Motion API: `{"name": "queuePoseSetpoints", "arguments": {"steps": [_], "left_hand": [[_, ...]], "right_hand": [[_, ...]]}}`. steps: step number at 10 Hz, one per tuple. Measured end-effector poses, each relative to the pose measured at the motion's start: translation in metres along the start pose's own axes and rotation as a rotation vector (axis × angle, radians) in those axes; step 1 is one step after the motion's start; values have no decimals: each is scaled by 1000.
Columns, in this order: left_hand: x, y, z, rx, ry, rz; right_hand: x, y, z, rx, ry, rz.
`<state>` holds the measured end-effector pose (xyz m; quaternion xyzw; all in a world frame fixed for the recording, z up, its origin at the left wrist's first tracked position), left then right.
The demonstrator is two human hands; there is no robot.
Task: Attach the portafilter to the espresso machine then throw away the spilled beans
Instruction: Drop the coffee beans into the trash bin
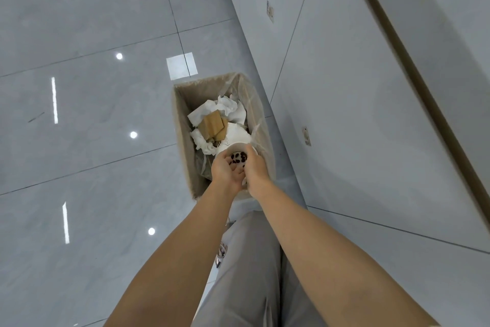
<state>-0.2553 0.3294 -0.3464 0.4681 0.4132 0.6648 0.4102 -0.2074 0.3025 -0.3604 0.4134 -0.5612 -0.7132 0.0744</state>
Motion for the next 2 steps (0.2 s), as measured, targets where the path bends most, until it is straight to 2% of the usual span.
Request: {"name": "queuePoseSetpoints", "arguments": {"steps": [2], "left_hand": [[9,29,1,12,22,84]], "right_hand": [[-11,24,-9,9,-16,-19]]}}
Point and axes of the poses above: each hand's wrist, its own y-axis away from the middle knuckle, its own z-axis out of the palm, x = y × z, the point moved 2 cm from there along -y, towards the middle knuckle
